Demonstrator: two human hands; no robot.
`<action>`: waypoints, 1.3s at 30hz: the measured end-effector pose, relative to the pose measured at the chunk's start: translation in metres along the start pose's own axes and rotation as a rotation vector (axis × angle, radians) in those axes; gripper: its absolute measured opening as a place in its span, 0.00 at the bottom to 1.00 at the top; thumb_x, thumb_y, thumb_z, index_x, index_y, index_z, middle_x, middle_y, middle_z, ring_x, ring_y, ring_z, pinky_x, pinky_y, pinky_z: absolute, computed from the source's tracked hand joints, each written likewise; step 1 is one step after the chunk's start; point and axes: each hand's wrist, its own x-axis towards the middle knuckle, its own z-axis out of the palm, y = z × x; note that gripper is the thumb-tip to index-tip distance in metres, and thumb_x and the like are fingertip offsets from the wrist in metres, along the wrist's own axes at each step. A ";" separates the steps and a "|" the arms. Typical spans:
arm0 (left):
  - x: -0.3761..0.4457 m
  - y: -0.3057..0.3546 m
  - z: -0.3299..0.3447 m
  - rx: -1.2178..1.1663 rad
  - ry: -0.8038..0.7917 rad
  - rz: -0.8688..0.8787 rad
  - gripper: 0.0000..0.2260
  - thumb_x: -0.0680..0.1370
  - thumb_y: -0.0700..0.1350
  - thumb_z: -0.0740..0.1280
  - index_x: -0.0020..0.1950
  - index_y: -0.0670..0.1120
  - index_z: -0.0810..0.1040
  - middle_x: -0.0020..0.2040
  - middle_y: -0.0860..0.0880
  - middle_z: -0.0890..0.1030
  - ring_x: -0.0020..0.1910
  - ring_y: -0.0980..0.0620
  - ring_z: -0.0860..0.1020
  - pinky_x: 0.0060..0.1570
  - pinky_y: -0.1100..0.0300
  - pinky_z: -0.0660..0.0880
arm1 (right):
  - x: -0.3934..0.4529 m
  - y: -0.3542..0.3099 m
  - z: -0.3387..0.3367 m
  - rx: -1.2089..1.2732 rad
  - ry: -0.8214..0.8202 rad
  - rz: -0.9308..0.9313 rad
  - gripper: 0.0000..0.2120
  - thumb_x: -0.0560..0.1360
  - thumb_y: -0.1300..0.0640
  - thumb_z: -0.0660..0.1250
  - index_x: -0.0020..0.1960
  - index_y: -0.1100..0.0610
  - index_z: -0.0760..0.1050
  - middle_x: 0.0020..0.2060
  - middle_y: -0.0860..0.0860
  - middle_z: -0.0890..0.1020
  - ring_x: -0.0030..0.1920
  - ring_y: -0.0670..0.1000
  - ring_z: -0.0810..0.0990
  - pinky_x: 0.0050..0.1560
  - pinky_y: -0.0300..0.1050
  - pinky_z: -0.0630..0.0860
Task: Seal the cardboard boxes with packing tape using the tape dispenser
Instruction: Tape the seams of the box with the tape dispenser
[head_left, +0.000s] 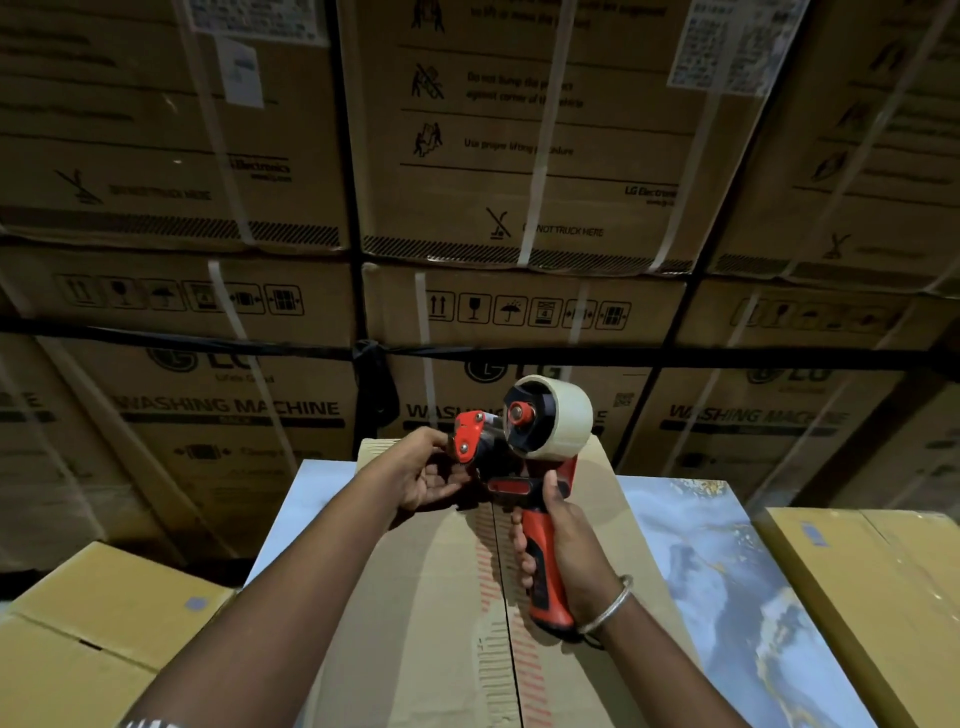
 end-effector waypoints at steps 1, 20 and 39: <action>0.002 0.003 0.003 -0.010 -0.014 -0.004 0.07 0.78 0.43 0.64 0.44 0.41 0.75 0.31 0.45 0.81 0.27 0.51 0.81 0.34 0.59 0.80 | -0.001 -0.001 0.000 -0.015 0.016 -0.006 0.33 0.79 0.31 0.54 0.34 0.59 0.72 0.25 0.55 0.69 0.21 0.50 0.65 0.23 0.37 0.63; 0.058 0.051 0.027 0.661 0.175 0.291 0.10 0.74 0.26 0.62 0.34 0.33 0.74 0.18 0.43 0.71 0.14 0.50 0.70 0.17 0.65 0.66 | 0.001 0.003 0.010 -0.202 0.186 -0.074 0.34 0.80 0.32 0.55 0.31 0.59 0.71 0.23 0.55 0.71 0.21 0.52 0.68 0.26 0.39 0.65; 0.087 0.049 0.035 0.847 0.291 0.436 0.14 0.74 0.39 0.67 0.29 0.43 0.73 0.28 0.46 0.73 0.27 0.50 0.71 0.29 0.58 0.66 | 0.016 -0.012 0.033 -0.234 0.296 -0.044 0.29 0.83 0.38 0.56 0.39 0.63 0.72 0.27 0.58 0.72 0.23 0.52 0.70 0.26 0.40 0.68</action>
